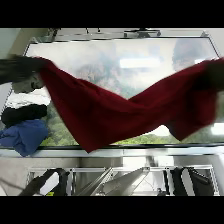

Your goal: Fold the shirts.

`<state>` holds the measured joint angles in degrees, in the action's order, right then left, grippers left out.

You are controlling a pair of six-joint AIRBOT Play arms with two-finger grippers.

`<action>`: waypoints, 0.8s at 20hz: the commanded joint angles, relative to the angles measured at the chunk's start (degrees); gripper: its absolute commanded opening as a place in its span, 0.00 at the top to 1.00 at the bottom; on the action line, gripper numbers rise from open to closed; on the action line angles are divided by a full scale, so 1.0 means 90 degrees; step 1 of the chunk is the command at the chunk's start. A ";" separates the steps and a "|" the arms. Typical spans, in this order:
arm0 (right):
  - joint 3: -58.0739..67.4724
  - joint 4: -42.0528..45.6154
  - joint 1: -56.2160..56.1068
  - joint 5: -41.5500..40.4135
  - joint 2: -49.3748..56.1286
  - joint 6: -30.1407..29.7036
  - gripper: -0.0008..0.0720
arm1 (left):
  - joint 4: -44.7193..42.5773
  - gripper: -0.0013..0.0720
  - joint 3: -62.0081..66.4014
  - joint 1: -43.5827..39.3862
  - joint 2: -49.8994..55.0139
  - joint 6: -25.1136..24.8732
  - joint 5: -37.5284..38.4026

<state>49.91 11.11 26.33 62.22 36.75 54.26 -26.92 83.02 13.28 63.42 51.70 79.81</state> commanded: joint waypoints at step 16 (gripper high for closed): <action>0.1219 -0.0481 -0.1139 -0.1736 0.5629 -0.2599 0.45 | -0.1681 0.06 0.3563 -0.1231 0.5792 0.1549 -0.0498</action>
<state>56.77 3.62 13.26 39.09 86.63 31.77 -41.67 115.72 0.54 116.88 63.44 72.60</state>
